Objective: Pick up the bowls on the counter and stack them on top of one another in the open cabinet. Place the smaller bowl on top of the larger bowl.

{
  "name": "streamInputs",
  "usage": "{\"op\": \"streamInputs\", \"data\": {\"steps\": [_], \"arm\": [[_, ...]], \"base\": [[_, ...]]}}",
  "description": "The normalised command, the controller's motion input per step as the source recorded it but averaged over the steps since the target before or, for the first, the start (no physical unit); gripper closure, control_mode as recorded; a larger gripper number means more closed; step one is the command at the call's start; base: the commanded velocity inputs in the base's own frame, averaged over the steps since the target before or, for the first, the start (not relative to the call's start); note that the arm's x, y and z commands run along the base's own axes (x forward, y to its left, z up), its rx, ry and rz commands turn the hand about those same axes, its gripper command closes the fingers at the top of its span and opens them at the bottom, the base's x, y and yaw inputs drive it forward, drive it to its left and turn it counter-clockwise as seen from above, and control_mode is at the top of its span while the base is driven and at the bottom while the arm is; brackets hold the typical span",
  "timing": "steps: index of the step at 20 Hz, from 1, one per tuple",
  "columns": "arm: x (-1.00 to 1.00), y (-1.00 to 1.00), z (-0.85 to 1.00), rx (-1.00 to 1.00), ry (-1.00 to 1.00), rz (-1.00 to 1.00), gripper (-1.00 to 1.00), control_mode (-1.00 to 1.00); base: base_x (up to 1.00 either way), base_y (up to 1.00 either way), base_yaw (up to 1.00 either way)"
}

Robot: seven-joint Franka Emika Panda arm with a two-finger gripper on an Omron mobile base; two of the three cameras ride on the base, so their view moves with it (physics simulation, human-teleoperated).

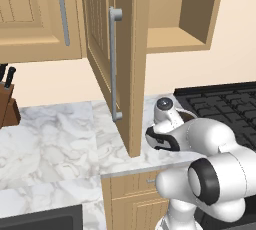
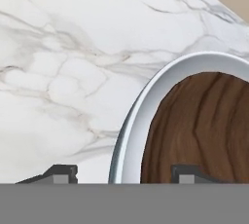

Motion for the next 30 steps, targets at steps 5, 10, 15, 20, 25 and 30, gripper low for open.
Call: {"op": "streamInputs", "data": {"steps": [5,10,15,20,25,30], "arm": [[0.00,0.00,-0.02,0.00,0.00,0.00,1.00,-1.00],[0.00,0.00,0.00,0.00,0.00,0.00,1.00,-1.00],[-0.02,0.00,0.02,0.00,0.01,0.00,1.00,-1.00],[-0.09,0.00,0.17,-0.03,0.00,0.03,1.00,-1.00],[-0.11,0.00,0.34,-0.05,0.00,0.04,1.00,-1.00],[-0.08,0.00,0.35,-0.07,0.00,0.04,1.00,-1.00]], "base": [[0.00,0.00,0.00],[0.00,0.00,0.00],[0.00,0.00,0.00],[0.00,0.00,0.00],[0.00,0.00,0.00],[0.00,0.00,0.00]]}}
